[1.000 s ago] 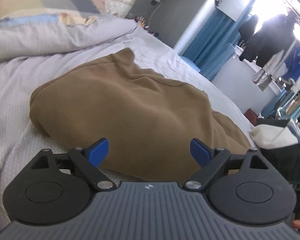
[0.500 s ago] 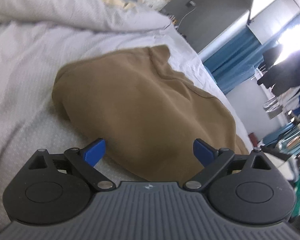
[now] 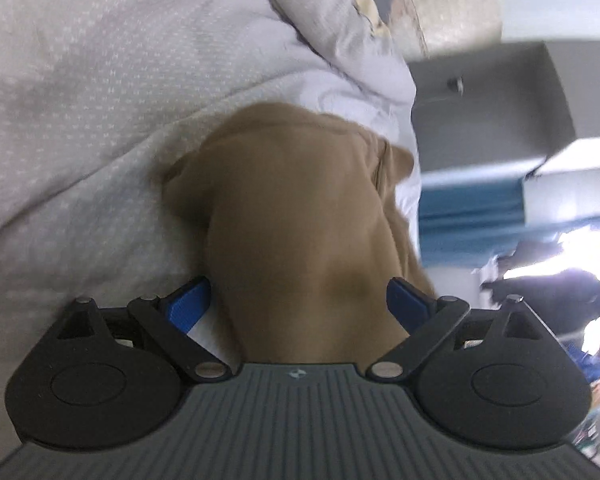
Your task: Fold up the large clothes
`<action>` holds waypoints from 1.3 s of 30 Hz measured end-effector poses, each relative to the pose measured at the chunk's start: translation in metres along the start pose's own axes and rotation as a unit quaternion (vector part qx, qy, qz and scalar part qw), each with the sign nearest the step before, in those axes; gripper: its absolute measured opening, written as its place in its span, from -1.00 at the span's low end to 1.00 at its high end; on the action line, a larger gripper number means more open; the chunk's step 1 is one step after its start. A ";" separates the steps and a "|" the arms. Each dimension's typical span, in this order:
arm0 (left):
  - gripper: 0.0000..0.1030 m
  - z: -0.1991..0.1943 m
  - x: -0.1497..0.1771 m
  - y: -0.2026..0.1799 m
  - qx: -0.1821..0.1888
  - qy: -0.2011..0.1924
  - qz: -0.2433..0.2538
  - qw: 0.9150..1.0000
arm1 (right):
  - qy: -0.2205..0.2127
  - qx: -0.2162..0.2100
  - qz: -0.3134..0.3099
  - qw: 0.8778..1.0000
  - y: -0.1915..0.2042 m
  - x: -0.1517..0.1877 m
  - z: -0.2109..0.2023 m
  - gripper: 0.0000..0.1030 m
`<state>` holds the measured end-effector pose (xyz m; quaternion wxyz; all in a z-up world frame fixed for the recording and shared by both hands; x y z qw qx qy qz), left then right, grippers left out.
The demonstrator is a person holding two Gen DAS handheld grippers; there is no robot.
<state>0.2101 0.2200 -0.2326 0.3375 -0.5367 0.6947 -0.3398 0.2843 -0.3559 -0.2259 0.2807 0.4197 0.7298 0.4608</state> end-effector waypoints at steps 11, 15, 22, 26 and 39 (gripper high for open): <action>0.87 0.004 -0.011 -0.026 0.100 -0.006 0.006 0.995 | 0.005 -0.097 -0.061 0.993 0.016 0.001 -0.019 1.00; 0.87 -0.002 -0.011 -0.039 0.139 -0.006 0.027 0.990 | 0.028 -0.056 -0.042 0.997 0.004 -0.001 0.003 1.00; 0.89 0.002 -0.011 -0.033 0.139 -0.001 0.005 0.990 | 0.032 -0.051 0.012 0.998 -0.009 -0.006 0.019 1.00; 0.91 0.007 -0.008 -0.023 0.096 0.005 -0.006 0.995 | 0.005 -0.098 -0.001 0.995 0.002 -0.008 0.009 1.00; 0.83 0.044 -0.012 -0.012 0.065 0.040 -0.064 0.995 | 0.003 -0.082 -0.016 0.997 0.005 -0.019 0.009 0.80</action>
Point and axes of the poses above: each gripper's, at about its wrist camera, not at the fingertips, and z roughly the way its jaws point, y to its left, x to its underside, the point moved 3 cm from there along z, roughly the way its jaws point, and after that the axes turned 5 degrees about -x, right-handed, at the moved point
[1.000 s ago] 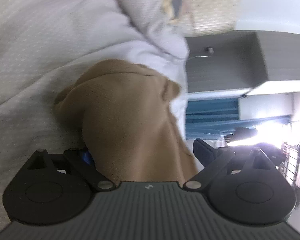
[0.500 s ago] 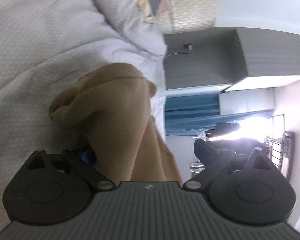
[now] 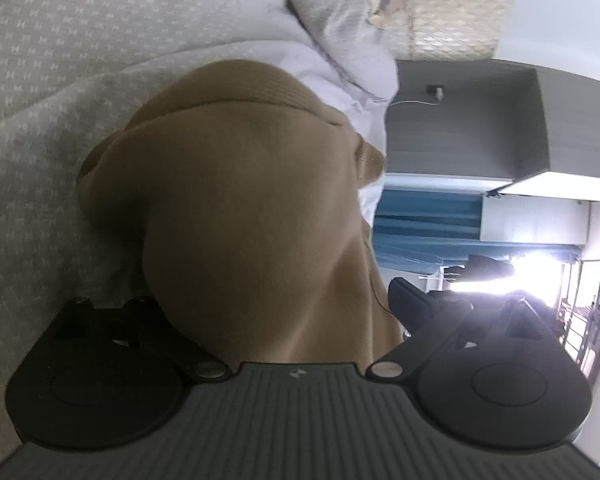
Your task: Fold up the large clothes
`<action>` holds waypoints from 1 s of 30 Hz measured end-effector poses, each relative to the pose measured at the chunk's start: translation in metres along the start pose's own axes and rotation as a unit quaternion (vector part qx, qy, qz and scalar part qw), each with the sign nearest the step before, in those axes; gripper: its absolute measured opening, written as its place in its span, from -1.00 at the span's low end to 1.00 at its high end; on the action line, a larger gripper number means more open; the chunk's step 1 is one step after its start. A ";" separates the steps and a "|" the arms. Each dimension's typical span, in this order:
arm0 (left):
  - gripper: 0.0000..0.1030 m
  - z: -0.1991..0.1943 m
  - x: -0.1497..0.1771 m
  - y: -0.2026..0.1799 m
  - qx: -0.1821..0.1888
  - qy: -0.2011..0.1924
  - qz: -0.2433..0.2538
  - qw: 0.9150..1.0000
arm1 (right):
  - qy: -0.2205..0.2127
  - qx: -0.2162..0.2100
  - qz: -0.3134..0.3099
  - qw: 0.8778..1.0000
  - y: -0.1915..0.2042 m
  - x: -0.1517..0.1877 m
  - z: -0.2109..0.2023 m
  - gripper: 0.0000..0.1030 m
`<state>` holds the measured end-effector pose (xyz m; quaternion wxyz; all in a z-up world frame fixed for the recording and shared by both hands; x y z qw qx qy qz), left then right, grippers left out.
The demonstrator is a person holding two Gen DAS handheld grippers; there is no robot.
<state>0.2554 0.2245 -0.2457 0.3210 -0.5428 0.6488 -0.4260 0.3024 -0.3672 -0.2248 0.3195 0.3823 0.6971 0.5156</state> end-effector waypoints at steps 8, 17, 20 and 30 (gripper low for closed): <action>0.24 0.003 -0.005 -0.003 -0.054 -0.009 0.023 0.998 | -0.013 0.053 -0.022 0.998 0.004 0.000 0.019 0.34; -0.30 0.000 0.002 -0.032 -0.093 -0.035 0.140 0.985 | -0.007 0.032 -0.157 0.987 0.052 0.011 0.013 -0.17; -0.38 -0.004 0.008 -0.049 -0.100 -0.051 0.199 0.974 | -0.005 0.013 -0.199 0.980 0.069 0.009 0.014 -0.21; -0.47 -0.047 0.016 -0.071 -0.062 -0.077 0.270 0.958 | 0.011 -0.067 -0.307 0.949 0.130 0.004 -0.018 -0.23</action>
Point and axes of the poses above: each gripper's, at about its wrist camera, not at the fingertips, and z roughly the way its jaws point, y to its left, x to its underside, the point moved 3 cm from there along z, roughly the way its jaws point, and after that the axes turned 5 degrees about -x, right-handed, at the moved point
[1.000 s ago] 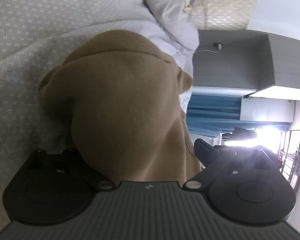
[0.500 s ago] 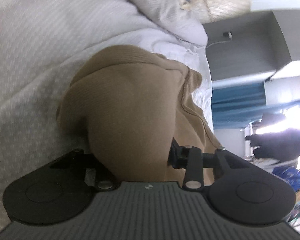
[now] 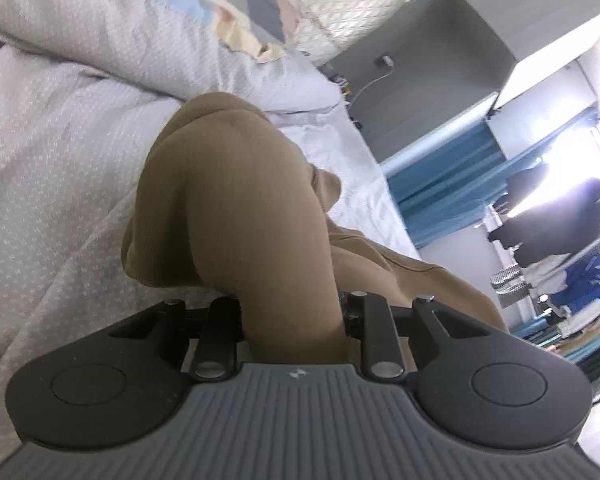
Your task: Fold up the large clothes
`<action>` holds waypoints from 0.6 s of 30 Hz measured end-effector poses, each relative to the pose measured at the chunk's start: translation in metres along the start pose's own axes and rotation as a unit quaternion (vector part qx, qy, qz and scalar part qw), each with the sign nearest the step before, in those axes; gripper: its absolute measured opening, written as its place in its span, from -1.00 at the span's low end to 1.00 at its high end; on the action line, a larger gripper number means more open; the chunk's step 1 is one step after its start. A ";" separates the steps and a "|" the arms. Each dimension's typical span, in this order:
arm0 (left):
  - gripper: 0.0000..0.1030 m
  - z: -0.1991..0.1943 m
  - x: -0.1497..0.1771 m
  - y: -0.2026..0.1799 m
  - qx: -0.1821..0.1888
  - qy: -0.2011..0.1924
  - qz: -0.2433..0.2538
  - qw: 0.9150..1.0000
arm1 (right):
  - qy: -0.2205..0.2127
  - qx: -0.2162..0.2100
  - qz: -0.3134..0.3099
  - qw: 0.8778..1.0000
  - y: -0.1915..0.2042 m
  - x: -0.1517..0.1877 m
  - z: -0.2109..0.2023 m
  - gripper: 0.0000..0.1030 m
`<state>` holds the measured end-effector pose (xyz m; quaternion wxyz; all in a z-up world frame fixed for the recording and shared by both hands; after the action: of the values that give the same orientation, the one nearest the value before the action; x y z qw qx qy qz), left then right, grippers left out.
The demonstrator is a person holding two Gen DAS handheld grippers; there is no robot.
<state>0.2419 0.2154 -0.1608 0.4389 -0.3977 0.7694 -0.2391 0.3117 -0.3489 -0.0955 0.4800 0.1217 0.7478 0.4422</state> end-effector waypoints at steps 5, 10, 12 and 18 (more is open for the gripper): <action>-0.47 -0.037 0.004 -0.014 0.031 -0.004 0.029 0.999 | -0.009 -0.018 -0.011 1.000 0.018 -0.018 -0.026 -0.23; -0.47 -0.072 0.015 -0.042 0.069 -0.004 0.046 0.997 | -0.022 -0.029 -0.022 0.999 0.027 -0.036 -0.065 -0.23; -0.47 -0.080 0.020 -0.060 0.083 -0.002 0.054 0.995 | -0.029 -0.031 -0.031 0.999 0.032 -0.046 -0.083 -0.23; -0.47 -0.101 0.039 -0.119 0.131 0.003 0.073 0.989 | -0.074 -0.043 -0.055 0.995 0.047 -0.092 -0.142 -0.23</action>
<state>0.1909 0.1176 -0.0437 0.5010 -0.2791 0.7597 -0.3066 0.2299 -0.4548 0.0179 0.5629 0.0921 0.6961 0.4360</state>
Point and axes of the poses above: each gripper's, at about its wrist camera, not at the fingertips, and z roughly the way its jaws point, y to its left, x to its underside, the point moved 3 cm from there along z, roughly the way its jaws point, and after that the axes turned 5 degrees about -x, right-handed, at the moved point
